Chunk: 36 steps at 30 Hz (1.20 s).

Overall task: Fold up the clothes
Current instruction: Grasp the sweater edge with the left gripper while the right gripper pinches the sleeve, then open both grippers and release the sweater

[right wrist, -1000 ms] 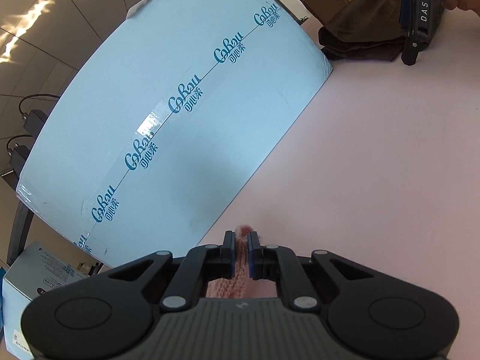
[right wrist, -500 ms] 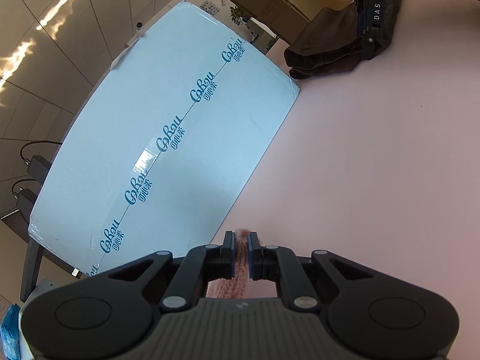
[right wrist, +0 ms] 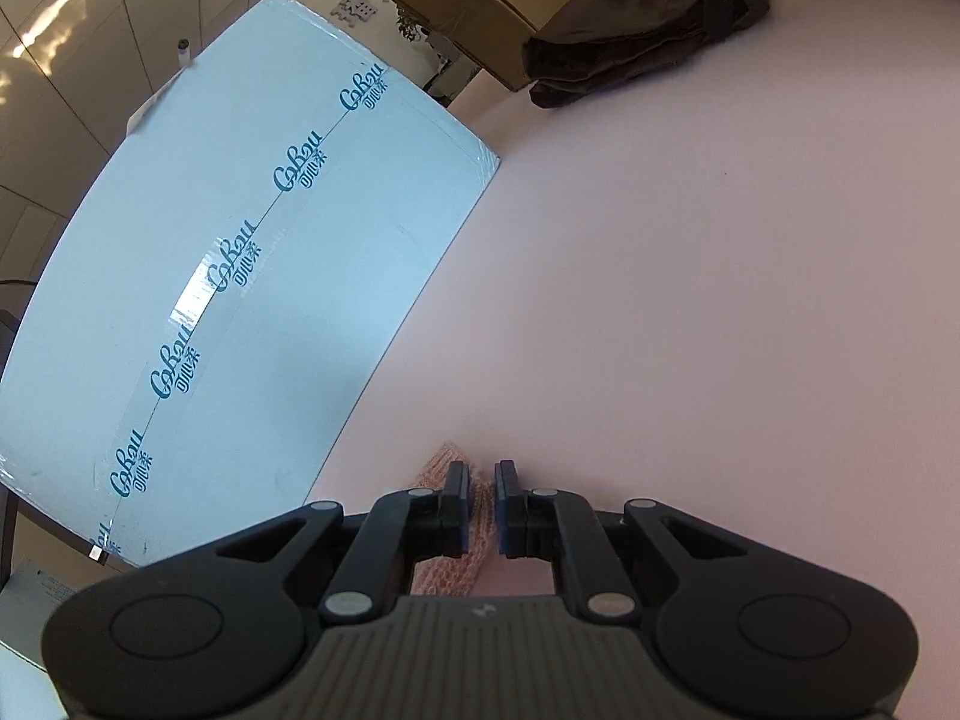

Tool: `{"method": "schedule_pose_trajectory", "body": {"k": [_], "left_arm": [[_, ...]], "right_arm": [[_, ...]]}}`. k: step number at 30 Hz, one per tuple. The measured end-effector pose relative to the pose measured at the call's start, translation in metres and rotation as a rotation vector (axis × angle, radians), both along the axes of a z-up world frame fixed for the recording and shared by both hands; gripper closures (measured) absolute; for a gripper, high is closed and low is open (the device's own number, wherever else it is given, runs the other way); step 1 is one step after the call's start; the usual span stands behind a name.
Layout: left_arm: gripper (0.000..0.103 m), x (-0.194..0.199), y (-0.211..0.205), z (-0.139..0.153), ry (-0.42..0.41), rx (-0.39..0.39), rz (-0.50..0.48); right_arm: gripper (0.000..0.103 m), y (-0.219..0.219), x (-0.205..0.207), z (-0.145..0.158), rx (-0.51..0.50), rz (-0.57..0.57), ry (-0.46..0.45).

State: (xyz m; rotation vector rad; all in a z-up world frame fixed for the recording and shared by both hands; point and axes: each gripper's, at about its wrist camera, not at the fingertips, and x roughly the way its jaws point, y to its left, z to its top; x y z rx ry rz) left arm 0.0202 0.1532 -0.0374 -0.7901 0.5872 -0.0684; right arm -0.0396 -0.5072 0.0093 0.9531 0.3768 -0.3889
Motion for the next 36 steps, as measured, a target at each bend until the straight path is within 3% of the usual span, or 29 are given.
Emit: {"method": "schedule_pose_trajectory", "body": {"k": [1,2,3,4,5,6,9,11,14,18,21,27,30,31,34,36], "left_arm": [[0.064,-0.001,0.0,0.002,-0.001,0.001,-0.003],[0.051,-0.003,0.0,0.007,-0.013,-0.002,-0.012],[0.02,-0.005,0.001,0.012,-0.025,-0.005,-0.023],[0.005,-0.009,0.003,0.018,-0.064,-0.025,-0.042],[0.003,-0.014,0.005,0.025,-0.104,-0.046,-0.062],[0.002,-0.02,0.006,0.032,-0.128,-0.055,-0.077],[0.002,-0.037,0.014,0.054,-0.191,-0.092,-0.131],[0.001,-0.046,0.018,0.063,-0.201,-0.114,-0.157],[0.0,-0.066,0.028,0.078,-0.207,-0.121,-0.209],[0.0,-0.093,0.037,0.091,-0.238,-0.033,-0.219],[0.0,-0.1,0.048,0.094,-0.234,-0.014,-0.193],[0.0,-0.076,0.056,0.092,-0.198,-0.157,-0.238],[0.0,-0.048,0.045,0.097,-0.164,-0.138,-0.286],[0.0,-0.027,0.034,0.099,-0.121,-0.074,-0.32],[0.0,0.009,0.015,0.09,-0.06,-0.018,-0.353],[0.0,0.04,-0.004,0.079,-0.004,-0.024,-0.484]], "right_arm": [[0.082,0.002,-0.002,0.004,-0.021,0.016,-0.032],[0.068,0.003,-0.003,0.008,-0.035,0.032,-0.066],[0.047,0.003,-0.006,0.012,-0.047,0.035,-0.109],[0.036,0.003,-0.01,0.016,-0.06,0.026,-0.154],[0.017,0.004,-0.015,0.02,-0.079,-0.001,-0.203],[0.005,0.006,-0.023,0.023,-0.108,-0.041,-0.256],[0.001,0.012,-0.043,0.032,-0.192,-0.132,-0.386],[0.0,0.012,-0.045,0.034,-0.201,-0.096,-0.443],[0.0,0.014,-0.041,0.034,-0.176,0.015,-0.514],[0.0,0.018,-0.032,0.03,-0.04,0.289,-0.612],[0.0,0.023,-0.026,0.027,0.017,0.378,-0.611],[0.0,0.045,-0.029,0.028,-0.043,0.436,-0.554],[0.0,0.058,-0.025,0.028,-0.073,0.476,-0.534],[0.0,0.062,-0.024,0.027,-0.078,0.487,-0.526],[0.0,0.068,-0.02,0.026,-0.089,0.529,-0.5],[0.0,0.071,-0.019,0.024,-0.089,0.557,-0.488]]}}
